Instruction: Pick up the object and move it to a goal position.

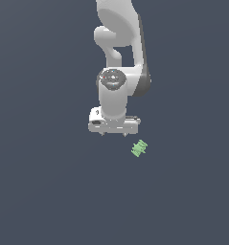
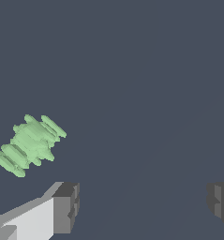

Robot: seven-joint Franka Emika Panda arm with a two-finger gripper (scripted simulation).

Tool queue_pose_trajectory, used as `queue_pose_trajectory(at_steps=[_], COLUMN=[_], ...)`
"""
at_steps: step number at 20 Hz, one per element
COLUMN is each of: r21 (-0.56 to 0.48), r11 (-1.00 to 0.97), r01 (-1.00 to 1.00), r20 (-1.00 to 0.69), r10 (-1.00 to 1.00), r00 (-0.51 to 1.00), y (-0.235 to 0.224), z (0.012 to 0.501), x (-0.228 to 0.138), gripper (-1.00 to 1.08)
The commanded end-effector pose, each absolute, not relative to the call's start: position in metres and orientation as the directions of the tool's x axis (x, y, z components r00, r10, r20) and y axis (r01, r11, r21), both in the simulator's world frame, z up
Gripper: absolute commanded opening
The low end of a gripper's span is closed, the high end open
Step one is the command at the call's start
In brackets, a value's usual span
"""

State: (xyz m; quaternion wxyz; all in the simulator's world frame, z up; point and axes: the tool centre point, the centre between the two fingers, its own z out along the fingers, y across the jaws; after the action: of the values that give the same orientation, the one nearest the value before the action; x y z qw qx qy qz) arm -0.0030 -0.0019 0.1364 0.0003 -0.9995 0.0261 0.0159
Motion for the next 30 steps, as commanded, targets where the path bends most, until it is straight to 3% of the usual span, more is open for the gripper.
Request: queue_pose_trajectory(at_steps=[1, 30], r21=[0.001, 0.003], r11=[-0.997, -0.811], r01=[-0.073, -0.585], r20=[-0.031, -0.007], r10=[-0.073, -0.585], r00=[0.997, 0.811], y=[0.002, 0.100], z=[0.135, 0.099], x=[-0.002, 0.013], gripper=[1.00, 1.00])
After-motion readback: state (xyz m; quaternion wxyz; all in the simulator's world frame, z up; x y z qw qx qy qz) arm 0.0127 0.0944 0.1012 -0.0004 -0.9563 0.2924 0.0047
